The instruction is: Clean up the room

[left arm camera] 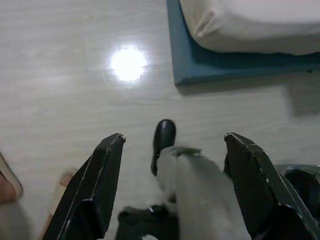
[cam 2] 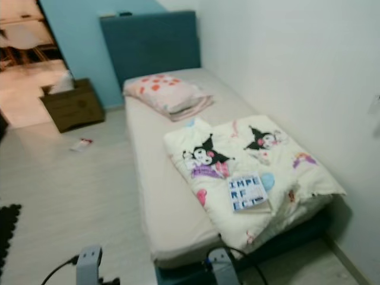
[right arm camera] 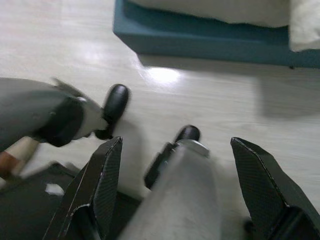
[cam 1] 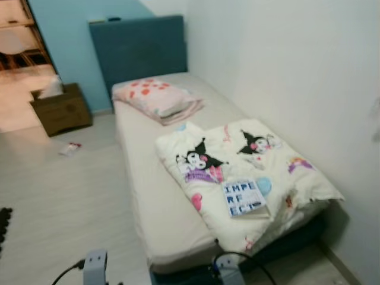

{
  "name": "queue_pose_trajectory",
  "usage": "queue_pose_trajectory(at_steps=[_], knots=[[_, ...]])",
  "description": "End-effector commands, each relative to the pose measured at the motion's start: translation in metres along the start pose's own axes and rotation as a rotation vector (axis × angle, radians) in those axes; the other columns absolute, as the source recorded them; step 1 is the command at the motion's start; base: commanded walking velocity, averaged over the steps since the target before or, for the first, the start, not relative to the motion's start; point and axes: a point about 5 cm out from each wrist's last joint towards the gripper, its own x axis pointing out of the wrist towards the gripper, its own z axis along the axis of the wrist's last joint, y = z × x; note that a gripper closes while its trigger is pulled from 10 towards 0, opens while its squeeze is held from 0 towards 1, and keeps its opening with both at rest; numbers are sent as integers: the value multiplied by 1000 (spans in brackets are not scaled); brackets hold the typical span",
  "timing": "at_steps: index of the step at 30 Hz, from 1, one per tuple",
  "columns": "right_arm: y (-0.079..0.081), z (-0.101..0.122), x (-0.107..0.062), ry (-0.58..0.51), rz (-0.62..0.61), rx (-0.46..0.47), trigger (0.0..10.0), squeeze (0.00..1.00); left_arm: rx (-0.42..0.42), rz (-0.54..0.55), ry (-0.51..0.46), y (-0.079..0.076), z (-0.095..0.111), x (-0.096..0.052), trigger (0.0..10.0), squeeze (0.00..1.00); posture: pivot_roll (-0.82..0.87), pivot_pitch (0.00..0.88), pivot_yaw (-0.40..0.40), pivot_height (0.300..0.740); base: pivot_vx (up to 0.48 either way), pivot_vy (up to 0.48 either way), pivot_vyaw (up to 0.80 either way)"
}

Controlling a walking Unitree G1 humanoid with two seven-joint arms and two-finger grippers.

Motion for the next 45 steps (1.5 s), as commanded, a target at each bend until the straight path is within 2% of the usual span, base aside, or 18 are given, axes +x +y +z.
queue_pose_trajectory(at_steps=[1,13,16,17,19,41,45], knots=[[7,2,2,-10,16,4,10000,0,13,11,5,4,0,-1,10000,0,38,0,-11,740,0,0,769],[0,-2,-1,-19,10,9,10000,0,6,7,-10,1,4,0,10000,0,44,0,-11,740,0,0,765],[-4,-1,-1,-26,-23,17,10000,0,8,7,-12,1,5,0,10000,0,46,0,-12,740,0,0,775],[-11,1,-3,-41,-67,58,10000,0,15,-5,-16,-1,6,1,10000,0,46,0,-11,740,0,0,0],[-13,2,-3,-50,-74,93,10000,0,24,-15,-18,-2,6,1,10000,0,44,0,-11,740,0,0,0],[-9,5,-2,-47,-47,97,10000,0,34,-23,-17,-3,5,1,10000,0,50,0,-13,740,269,0,0],[-8,7,-1,-51,-42,95,10000,0,9,-27,-34,-3,7,1,10000,0,53,0,-17,740,68,0,0]])
